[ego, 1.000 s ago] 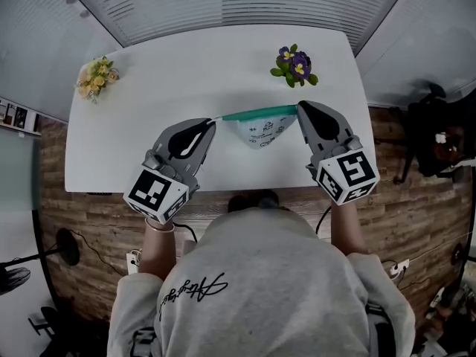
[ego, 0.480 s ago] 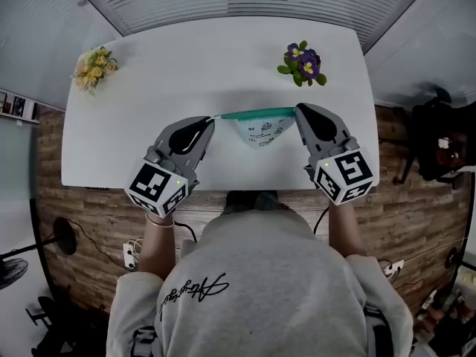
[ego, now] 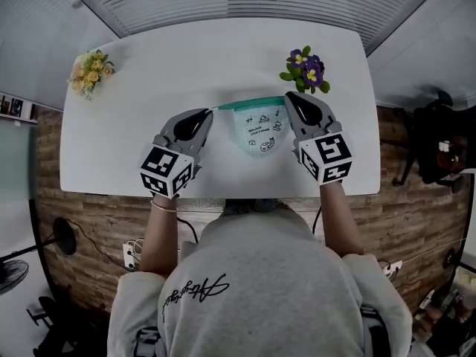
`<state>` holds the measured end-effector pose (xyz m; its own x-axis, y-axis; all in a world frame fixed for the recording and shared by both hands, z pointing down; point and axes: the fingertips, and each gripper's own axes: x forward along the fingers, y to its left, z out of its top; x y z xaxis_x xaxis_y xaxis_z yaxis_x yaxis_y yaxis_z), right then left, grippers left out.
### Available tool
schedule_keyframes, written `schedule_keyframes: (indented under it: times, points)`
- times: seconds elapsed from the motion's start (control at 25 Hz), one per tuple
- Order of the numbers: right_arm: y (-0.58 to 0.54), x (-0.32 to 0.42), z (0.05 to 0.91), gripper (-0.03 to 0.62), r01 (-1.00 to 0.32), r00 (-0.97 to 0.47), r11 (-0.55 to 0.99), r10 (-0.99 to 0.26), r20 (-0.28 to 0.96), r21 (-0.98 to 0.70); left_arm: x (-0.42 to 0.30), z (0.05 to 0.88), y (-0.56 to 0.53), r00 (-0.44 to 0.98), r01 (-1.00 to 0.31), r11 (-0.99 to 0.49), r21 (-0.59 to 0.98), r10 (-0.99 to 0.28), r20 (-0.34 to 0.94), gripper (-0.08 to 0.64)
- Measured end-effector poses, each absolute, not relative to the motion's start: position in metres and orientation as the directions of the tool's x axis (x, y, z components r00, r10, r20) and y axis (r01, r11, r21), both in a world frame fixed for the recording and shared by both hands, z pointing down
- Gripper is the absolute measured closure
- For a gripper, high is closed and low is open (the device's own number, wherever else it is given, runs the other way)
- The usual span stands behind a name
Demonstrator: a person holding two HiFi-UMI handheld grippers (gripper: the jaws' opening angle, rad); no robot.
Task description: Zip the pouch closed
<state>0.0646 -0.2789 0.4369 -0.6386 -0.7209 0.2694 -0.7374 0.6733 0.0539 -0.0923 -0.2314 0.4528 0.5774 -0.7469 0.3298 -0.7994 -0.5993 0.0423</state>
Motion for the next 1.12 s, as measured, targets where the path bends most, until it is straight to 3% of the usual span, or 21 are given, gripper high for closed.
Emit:
schedule_keyframes:
  times: [1.12]
  points:
    - [-0.301, 0.052, 0.545, 0.584, -0.717, -0.596, 0.697, -0.621, 0.508, 0.01, -0.097, 0.547, -0.255, 0.469, -0.806, -0.592, -0.023, -0.661, 0.586, 0.541]
